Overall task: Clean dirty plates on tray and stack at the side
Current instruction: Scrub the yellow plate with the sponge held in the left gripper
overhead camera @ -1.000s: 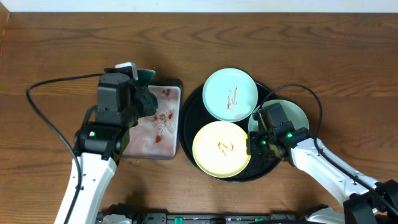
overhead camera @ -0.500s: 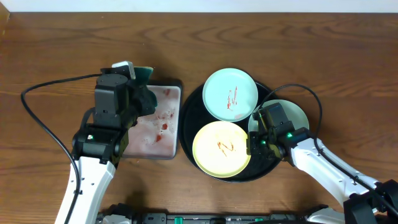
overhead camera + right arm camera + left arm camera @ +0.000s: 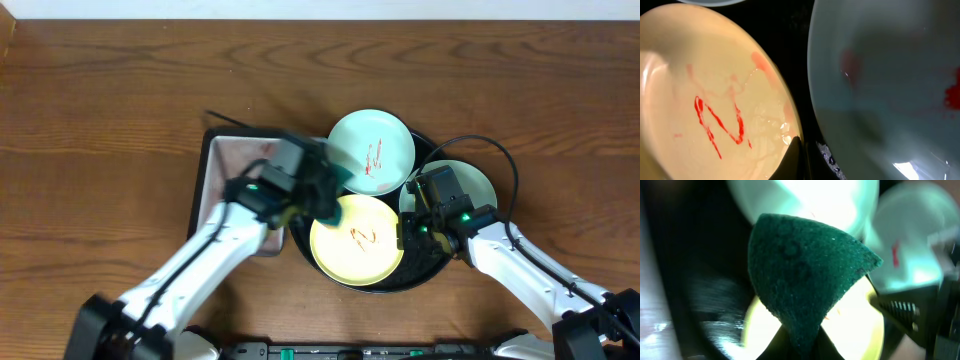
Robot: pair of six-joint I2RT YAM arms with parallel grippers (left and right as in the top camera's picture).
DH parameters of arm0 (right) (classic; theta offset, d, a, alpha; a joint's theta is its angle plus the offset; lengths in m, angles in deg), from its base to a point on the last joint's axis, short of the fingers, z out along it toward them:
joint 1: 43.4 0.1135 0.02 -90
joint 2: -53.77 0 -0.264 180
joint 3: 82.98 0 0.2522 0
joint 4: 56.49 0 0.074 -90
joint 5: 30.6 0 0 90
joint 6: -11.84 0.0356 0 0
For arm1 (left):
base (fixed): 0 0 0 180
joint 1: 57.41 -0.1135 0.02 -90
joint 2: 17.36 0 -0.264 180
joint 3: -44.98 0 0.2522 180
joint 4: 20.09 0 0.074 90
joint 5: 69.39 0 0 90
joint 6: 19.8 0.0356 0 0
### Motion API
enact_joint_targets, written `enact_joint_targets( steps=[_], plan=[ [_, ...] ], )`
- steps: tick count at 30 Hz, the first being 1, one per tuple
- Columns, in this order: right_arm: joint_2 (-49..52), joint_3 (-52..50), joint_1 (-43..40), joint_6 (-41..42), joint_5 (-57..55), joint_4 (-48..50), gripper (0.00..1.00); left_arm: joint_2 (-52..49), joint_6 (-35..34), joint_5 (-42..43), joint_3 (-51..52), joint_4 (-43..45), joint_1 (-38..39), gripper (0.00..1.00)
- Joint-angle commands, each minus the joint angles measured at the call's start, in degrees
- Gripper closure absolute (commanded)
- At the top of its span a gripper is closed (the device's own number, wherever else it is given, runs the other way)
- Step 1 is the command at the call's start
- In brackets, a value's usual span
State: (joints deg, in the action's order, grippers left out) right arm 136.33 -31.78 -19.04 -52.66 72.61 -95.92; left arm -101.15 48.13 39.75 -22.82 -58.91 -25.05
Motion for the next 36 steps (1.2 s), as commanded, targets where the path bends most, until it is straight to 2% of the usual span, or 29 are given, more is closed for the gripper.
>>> enact_joint_targets(
  steps=[1, 7, 11, 13, 15, 18, 21, 26, 32, 33, 34, 36],
  plan=[
    [0.3, -0.1, 0.6, 0.7, -0.3, -0.3, 0.99, -4.2, -5.9, 2.8, -0.6, 1.6, 5.7, 0.93],
    [0.3, -0.1, 0.6, 0.7, -0.3, -0.5, 0.99, -12.8, -14.7, 2.8, -0.6, 6.6, 12.8, 0.93],
    [0.3, -0.1, 0.6, 0.7, -0.3, -0.6, 0.99, -16.3, -15.8, 2.9, -0.6, 9.7, 14.9, 0.92],
    [0.3, -0.1, 0.6, 0.7, -0.3, -0.7, 0.99, -17.5, -15.8, 1.0, -0.6, 9.9, 15.1, 0.92],
    [0.3, -0.1, 0.6, 0.7, -0.3, -0.7, 0.99, -18.3, -15.7, -5.1, -0.6, 7.7, 14.9, 0.92],
    [0.3, -0.1, 0.6, 0.7, -0.3, -0.9, 0.99, -18.4, -15.8, -12.6, -0.6, 3.9, 13.9, 0.92],
    [0.3, -0.1, 0.6, 0.7, -0.3, -1.0, 0.99, -18.3, -15.7, -15.5, -0.6, 1.1, 11.8, 0.92],
    [0.3, -0.1, 0.6, 0.7, -0.3, -1.0, 0.99, -16.5, -13.9, -15.6, -0.6, -0.4, 8.5, 0.92],
    [0.3, -0.1, 0.6, 0.7, -0.3, -1.2, 0.99, -8.9, -12.9, -15.8, -0.6, -2.9, 6.8, 0.92],
    [0.3, -0.1, 0.6, 0.7, -0.3, -1.1, 0.96, -7.4, -12.6, -15.8, -0.6, -3.5, 6.8, 0.92],
    [0.3, -0.1, 0.6, 0.7, -0.3, -1.1, 0.82, -5.9, -11.8, -15.8, -0.6, -4.1, 6.8, 0.92],
    [0.3, -0.1, 0.6, 0.7, -0.1, -1.2, 0.65, -2.7, -9.6, -16.1, -0.6, -5.4, 6.8, 0.92]
  ],
)
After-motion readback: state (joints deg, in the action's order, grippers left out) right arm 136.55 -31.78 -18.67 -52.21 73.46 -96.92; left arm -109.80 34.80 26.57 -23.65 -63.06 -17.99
